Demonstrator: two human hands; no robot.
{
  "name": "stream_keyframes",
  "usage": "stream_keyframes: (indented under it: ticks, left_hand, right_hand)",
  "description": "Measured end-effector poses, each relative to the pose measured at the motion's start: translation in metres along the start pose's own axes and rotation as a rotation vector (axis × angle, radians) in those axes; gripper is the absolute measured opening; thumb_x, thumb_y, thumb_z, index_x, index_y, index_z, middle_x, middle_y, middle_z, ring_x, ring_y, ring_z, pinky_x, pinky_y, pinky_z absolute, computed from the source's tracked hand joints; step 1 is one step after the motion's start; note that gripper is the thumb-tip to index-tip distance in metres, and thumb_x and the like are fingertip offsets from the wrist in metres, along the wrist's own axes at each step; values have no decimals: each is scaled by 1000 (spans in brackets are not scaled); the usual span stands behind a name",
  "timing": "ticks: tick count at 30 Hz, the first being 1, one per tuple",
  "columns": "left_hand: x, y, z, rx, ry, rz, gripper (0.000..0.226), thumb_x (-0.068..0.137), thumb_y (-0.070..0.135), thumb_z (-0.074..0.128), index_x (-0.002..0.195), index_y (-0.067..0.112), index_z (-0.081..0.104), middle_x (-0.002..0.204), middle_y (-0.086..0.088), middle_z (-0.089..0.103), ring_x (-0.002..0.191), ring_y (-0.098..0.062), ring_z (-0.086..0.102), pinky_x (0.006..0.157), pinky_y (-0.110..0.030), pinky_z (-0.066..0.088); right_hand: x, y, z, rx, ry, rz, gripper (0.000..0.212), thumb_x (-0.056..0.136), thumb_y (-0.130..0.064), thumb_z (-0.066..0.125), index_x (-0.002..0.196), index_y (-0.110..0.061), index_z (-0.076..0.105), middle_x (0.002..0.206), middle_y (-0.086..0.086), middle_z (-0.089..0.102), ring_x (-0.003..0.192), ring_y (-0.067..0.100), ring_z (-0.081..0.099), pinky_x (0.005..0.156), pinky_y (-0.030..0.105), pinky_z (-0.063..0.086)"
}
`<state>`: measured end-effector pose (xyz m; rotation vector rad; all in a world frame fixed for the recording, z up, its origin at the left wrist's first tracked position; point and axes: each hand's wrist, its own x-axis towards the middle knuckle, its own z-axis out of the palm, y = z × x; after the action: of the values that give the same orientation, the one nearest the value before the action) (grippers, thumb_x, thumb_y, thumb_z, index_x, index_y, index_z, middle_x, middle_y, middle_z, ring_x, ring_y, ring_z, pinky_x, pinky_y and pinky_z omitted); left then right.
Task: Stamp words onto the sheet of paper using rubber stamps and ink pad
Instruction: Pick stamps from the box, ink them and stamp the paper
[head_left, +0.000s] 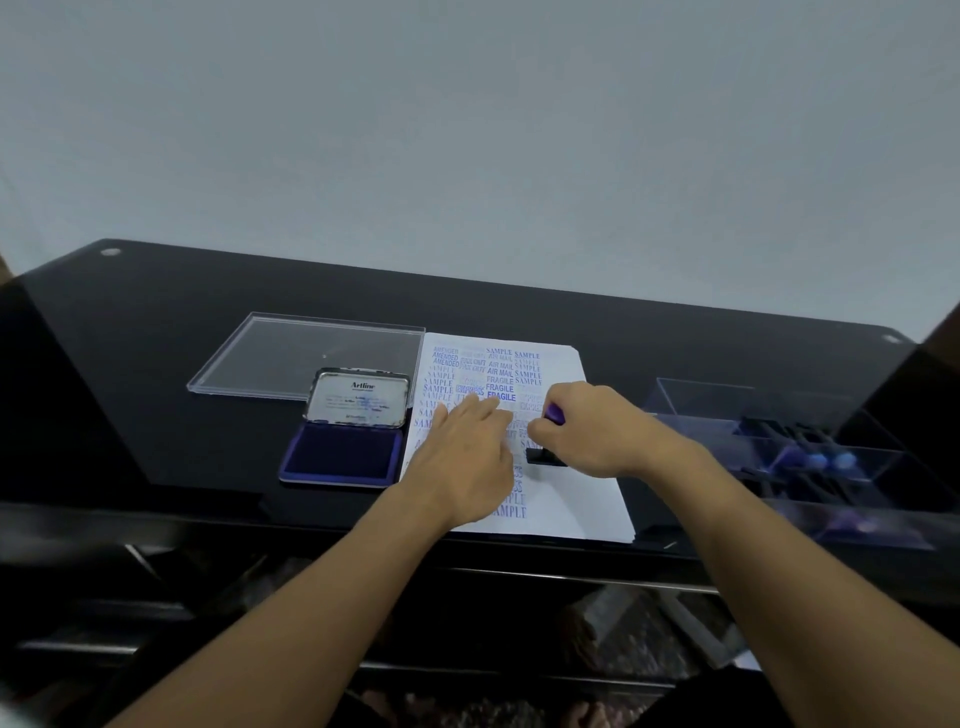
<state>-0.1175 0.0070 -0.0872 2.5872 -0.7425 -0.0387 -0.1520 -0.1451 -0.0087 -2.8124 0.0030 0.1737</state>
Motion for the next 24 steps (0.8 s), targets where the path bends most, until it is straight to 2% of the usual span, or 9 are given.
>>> stream_keyframes:
  ticks: [2,5,9,12,15,20,24]
  left_hand:
    - [1,1,2,6,18,12,43,96,15,34,137,12,46,140,-5,44,136,-28,31,116,-53,19]
    - [2,1,5,2,28,10,44,96,15,34,138,11,46,142,-7,43,135,-27,31,116,-54,19]
    - [2,-1,9,8,49,8,36,96,14,34,127,11,50,137,-8,46,128,-27,35,112,-54,25]
    - [1,-2,13,9,39,-4,41,98,16,32,136,11,46,145,-8,41,138,-29,30,117,-55,18]
    - [2,-4,16,26,64,7,38,98,17,31,132,13,48,140,-8,44,134,-29,33,116,-54,20]
    - [2,-4,17,34,71,12,41,100,17,31,138,13,46,148,-7,41,139,-27,29,118,-53,16]
    - [-1,-3,15,25,66,16,44,102,17,30,144,12,42,159,-5,29,148,-24,16,122,-50,6]
  right_hand:
    - [0,0,1,-9,7,-10,27,98,-32,53,77,-16,44,78,2,53,64,16,44,55,27,36]
    - [1,0,2,-16,13,-23,28,98,-31,53,76,-17,43,77,1,51,63,15,43,54,26,34]
    - [1,1,3,-11,15,-35,28,98,-30,53,76,-19,42,78,0,51,63,14,42,54,25,32]
    - [2,2,5,-16,14,-48,27,98,-31,53,76,-20,42,78,1,51,63,14,42,55,25,32]
    - [3,3,8,-19,13,-51,26,97,-31,53,77,-19,43,79,2,52,63,15,42,55,26,33]
    - [3,3,8,-18,14,-57,27,98,-30,53,75,-19,42,78,1,51,63,15,42,54,26,32]
    - [4,3,9,-17,8,-58,26,98,-30,53,76,-19,43,78,1,51,63,14,42,55,25,32]
